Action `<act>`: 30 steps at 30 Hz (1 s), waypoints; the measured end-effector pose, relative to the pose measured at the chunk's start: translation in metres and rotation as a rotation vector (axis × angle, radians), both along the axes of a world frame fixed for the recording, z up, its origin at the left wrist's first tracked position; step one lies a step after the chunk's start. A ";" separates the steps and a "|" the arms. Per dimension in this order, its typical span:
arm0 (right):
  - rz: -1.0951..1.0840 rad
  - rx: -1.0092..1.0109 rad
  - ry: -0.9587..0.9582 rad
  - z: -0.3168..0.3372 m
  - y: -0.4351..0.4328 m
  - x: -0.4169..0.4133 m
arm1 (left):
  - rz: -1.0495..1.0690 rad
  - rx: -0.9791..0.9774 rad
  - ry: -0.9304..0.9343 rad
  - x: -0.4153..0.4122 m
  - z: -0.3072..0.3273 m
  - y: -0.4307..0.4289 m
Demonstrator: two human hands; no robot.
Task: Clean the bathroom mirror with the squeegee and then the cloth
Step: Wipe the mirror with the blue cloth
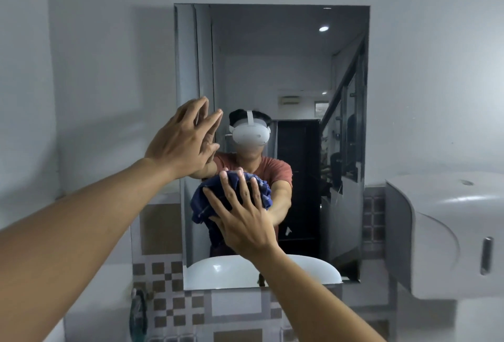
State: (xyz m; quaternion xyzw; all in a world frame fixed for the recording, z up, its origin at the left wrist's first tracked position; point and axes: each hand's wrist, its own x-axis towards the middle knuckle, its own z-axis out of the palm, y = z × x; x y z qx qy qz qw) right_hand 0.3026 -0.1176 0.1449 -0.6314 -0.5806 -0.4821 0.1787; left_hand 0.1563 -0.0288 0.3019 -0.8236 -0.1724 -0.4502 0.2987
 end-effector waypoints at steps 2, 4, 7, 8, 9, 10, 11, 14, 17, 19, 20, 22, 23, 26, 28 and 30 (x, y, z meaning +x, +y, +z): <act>-0.026 0.017 -0.005 0.006 -0.009 0.011 | -0.010 -0.016 0.001 0.000 -0.004 0.000; -0.046 0.028 0.012 0.014 -0.019 0.021 | -0.021 -0.015 0.003 0.000 -0.004 -0.002; -0.086 0.052 0.073 0.025 -0.033 0.036 | -0.005 -0.003 0.008 0.000 -0.004 -0.001; -0.101 0.062 0.084 0.029 -0.037 0.041 | -0.005 0.003 0.005 0.000 -0.005 0.000; -0.113 0.077 0.092 0.032 -0.042 0.045 | -0.008 0.006 -0.001 0.001 -0.006 0.000; -0.123 0.093 0.100 0.034 -0.047 0.049 | -0.013 0.007 -0.009 0.001 -0.006 -0.001; -0.135 0.110 0.111 0.037 -0.052 0.054 | -0.017 0.007 -0.017 0.002 -0.007 -0.001; -0.183 0.177 0.180 0.043 -0.065 0.071 | -0.009 0.035 -0.038 0.005 -0.010 -0.004; -0.225 0.255 0.266 0.048 -0.074 0.085 | -0.006 0.038 -0.057 0.009 -0.020 -0.008; -0.234 0.276 0.301 0.049 -0.080 0.094 | -0.009 0.021 -0.046 0.013 -0.027 -0.010; -0.236 0.278 0.309 0.049 -0.084 0.098 | -0.013 0.013 -0.042 0.015 -0.030 -0.011; -0.236 0.278 0.326 0.049 -0.090 0.105 | -0.022 -0.006 -0.040 0.016 -0.032 -0.011; -0.233 0.279 0.343 0.049 -0.093 0.107 | -0.025 -0.015 -0.040 0.016 -0.032 -0.011; -0.212 0.281 0.413 0.042 -0.101 0.110 | -0.027 -0.022 -0.041 0.015 -0.031 -0.011; -0.206 0.281 0.455 0.031 -0.106 0.112 | -0.027 -0.021 -0.039 0.015 -0.030 -0.010; -0.199 0.273 0.495 0.018 -0.110 0.116 | -0.017 -0.022 -0.035 0.015 -0.030 -0.010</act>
